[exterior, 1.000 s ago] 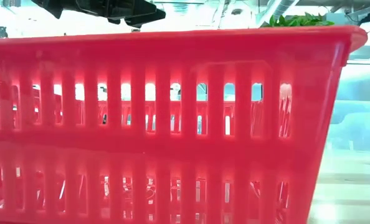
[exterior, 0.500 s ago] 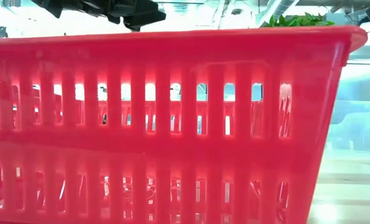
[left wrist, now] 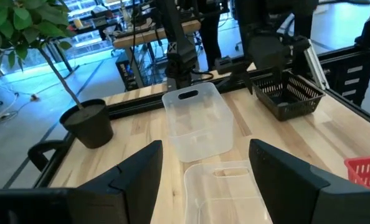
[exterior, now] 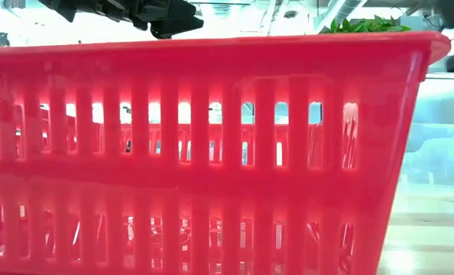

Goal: Stack baskets by color
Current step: Stack the top right transparent bin on top of the top left transparent bin

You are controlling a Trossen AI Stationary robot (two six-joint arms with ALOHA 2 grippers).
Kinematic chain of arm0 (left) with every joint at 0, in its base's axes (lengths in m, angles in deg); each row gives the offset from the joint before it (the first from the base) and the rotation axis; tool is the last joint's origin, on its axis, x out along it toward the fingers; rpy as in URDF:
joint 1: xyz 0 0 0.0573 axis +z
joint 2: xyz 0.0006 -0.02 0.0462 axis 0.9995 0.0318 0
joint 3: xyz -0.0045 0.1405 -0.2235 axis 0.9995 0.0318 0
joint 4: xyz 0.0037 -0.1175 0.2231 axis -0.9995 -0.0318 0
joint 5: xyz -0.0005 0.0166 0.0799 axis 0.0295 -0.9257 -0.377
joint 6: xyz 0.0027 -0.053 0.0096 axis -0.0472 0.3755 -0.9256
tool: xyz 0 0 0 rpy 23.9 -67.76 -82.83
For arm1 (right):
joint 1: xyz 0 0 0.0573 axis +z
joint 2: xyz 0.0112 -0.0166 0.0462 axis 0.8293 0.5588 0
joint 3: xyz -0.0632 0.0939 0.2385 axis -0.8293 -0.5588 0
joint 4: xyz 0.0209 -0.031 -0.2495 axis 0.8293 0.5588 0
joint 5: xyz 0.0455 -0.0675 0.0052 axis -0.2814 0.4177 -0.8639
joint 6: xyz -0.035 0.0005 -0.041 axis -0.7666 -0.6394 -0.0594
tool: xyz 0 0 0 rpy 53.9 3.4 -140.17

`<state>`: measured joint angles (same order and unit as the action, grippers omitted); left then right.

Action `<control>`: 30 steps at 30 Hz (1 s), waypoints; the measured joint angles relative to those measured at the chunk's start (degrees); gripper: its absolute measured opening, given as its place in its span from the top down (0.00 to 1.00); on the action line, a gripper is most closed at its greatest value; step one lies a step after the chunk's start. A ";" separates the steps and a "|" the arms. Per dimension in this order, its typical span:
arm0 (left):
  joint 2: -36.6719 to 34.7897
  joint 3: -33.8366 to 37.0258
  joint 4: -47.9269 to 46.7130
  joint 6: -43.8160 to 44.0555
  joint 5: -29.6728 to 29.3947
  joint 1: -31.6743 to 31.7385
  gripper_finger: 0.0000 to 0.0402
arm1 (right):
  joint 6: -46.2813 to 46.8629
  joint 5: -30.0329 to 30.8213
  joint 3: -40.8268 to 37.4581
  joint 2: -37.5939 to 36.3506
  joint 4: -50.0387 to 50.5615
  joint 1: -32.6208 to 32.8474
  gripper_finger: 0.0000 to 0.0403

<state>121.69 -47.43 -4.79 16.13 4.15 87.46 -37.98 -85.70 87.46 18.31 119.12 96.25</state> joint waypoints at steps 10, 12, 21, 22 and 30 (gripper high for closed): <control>-2.13 -0.81 -5.99 1.96 -6.38 0.00 0.43 | -7.88 14.14 0.02 -6.11 5.88 -5.11 0.29; -4.00 -1.83 -9.62 3.23 -8.05 0.00 0.43 | -11.89 14.64 -0.27 -5.09 6.09 -6.91 0.29; -8.47 -2.03 -16.10 4.72 -8.45 -0.04 0.43 | -21.87 12.99 -7.04 -2.75 0.04 -15.05 0.29; -8.53 -2.03 -16.31 5.01 -8.67 -0.04 0.43 | -21.91 12.80 -7.86 -2.75 -0.60 -15.79 0.29; -8.96 -2.03 -18.92 5.90 -8.86 -0.04 0.43 | -21.75 10.46 -12.67 -2.77 -2.48 -19.09 0.39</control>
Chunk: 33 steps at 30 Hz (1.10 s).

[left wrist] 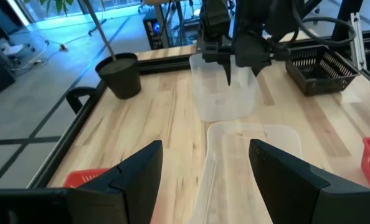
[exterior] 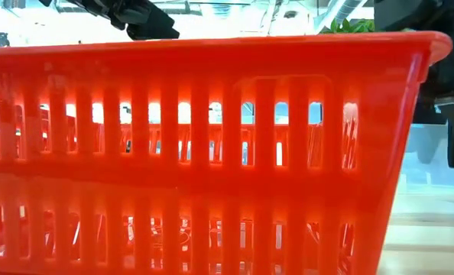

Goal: Stack baskets by color
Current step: Stack the top right transparent bin on top of the top left transparent bin

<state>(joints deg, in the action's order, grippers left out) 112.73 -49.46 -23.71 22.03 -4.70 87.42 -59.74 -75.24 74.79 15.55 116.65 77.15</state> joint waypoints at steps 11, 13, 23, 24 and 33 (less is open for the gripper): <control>-1.54 0.04 -1.04 -0.99 -3.19 0.04 0.43 | -0.51 -0.74 -0.77 -0.67 0.48 -3.48 0.96; -2.02 0.02 -0.37 -1.15 -3.48 0.11 0.43 | 0.31 -0.15 0.00 -0.76 1.31 -4.61 0.95; -7.52 0.04 -2.37 -1.92 -6.45 0.15 0.43 | 1.71 3.87 18.81 -1.08 16.06 -8.80 0.99; -8.02 0.02 -2.34 -1.91 -6.46 0.15 0.43 | 1.79 4.63 21.19 -0.86 15.97 -9.06 0.99; -11.36 0.02 -5.71 -1.35 -10.04 0.15 0.43 | -2.09 11.47 39.91 8.21 7.93 -10.37 0.99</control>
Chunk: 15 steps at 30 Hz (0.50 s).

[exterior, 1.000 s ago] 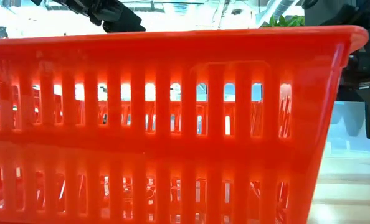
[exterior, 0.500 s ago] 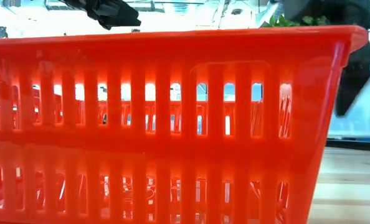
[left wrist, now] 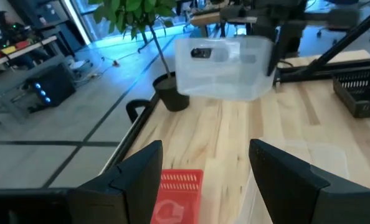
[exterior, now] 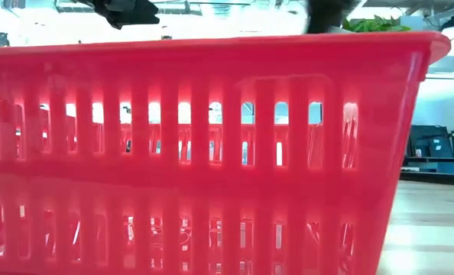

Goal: Stack baskets by color
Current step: Stack the top right transparent bin on top of the top left transparent bin

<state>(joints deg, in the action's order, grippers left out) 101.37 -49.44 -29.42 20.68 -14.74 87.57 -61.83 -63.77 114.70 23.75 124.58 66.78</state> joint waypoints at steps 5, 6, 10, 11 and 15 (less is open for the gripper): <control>-0.50 0.02 -1.14 0.40 -0.78 0.00 0.43 | -0.74 -1.46 9.31 9.51 -3.29 -0.43 1.00; -0.60 0.02 -1.25 0.38 -1.18 0.00 0.43 | -0.72 -1.53 11.26 11.39 -3.16 -0.43 1.00; -1.11 -0.02 -1.24 0.03 -4.40 0.00 0.43 | 0.36 -4.35 18.81 18.25 -2.66 -0.43 1.00; -1.35 0.01 -1.74 0.05 -5.67 0.00 0.43 | 0.56 -5.11 20.69 20.00 -2.54 -0.40 1.00; -2.70 0.01 -4.76 -0.12 -10.63 0.00 0.43 | 2.11 -7.28 28.05 26.22 1.13 -0.21 1.00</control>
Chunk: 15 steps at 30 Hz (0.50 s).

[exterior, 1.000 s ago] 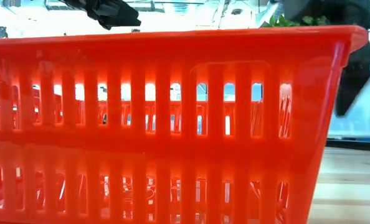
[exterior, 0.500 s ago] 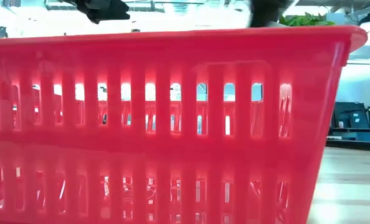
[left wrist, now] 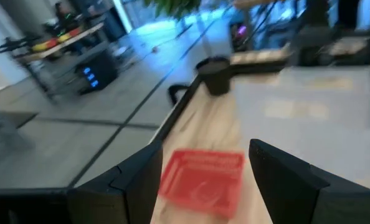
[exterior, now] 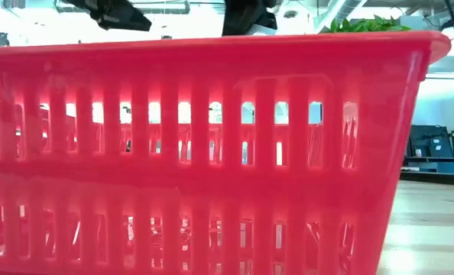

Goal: Stack baskets by color
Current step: Stack the top right transparent bin on top of the top left transparent bin

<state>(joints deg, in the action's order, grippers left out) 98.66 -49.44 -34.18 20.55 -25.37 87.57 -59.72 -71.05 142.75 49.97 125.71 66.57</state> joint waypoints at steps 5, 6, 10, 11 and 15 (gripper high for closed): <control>-2.78 0.02 -4.08 -0.58 -2.71 0.00 0.43 | 2.74 -2.16 8.08 6.55 3.30 0.45 1.00; -3.41 0.02 -4.34 -0.66 -2.72 0.00 0.43 | 3.16 -2.55 9.42 7.56 3.85 0.65 1.00; -5.71 0.02 -6.12 -0.94 -2.86 0.00 0.43 | 4.63 -3.38 13.89 10.64 4.91 1.55 1.00; -6.01 0.01 -5.99 -0.94 -2.87 0.00 0.43 | 5.12 -3.38 14.69 11.22 4.96 1.67 1.00; -7.49 0.01 -6.87 -0.94 -2.81 0.00 0.43 | 6.93 -3.36 15.20 11.96 5.73 2.34 1.00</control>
<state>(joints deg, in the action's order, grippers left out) 91.17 -49.43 -41.06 19.61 -28.18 87.57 -52.78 -74.41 157.94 61.94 131.44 68.92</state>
